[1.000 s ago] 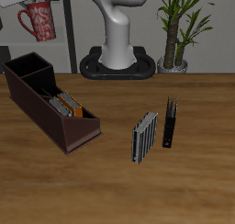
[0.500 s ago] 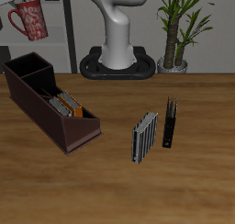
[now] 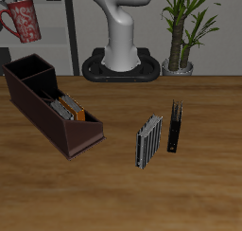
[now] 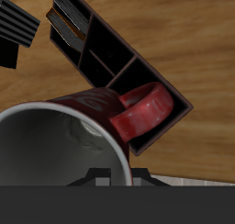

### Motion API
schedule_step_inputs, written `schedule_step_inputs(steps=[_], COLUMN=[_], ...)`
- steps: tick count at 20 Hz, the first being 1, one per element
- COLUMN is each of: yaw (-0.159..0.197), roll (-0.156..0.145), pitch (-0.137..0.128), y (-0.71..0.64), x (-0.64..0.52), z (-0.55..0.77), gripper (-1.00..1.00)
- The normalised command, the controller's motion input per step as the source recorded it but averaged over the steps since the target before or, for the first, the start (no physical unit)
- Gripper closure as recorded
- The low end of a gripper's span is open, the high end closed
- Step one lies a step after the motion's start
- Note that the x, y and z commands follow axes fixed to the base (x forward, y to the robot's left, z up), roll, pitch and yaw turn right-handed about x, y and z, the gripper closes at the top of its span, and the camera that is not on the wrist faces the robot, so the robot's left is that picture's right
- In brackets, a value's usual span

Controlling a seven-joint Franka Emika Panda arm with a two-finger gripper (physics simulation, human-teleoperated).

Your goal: Place the right striped book into the right desk caddy's left compartment and place the orange book into the right desk caddy's left compartment and place the red mug into the right desk caddy's right compartment

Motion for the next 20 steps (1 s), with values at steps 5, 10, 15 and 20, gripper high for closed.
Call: schedule_step_inputs(steps=[5,10,15,20], yaw=[-0.047,-0.029,-0.096,-0.028], roll=[0.016,0.005,-0.023,0.021], pitch=[-0.023,-0.036,-0.012,-0.023], y=[-0.03,-0.04,-0.19,-0.11], x=[0.05,-0.04,0.06,-0.2], z=[-0.07,-0.07,-0.04,-0.12], gripper=[1.0,1.0,1.0,1.0])
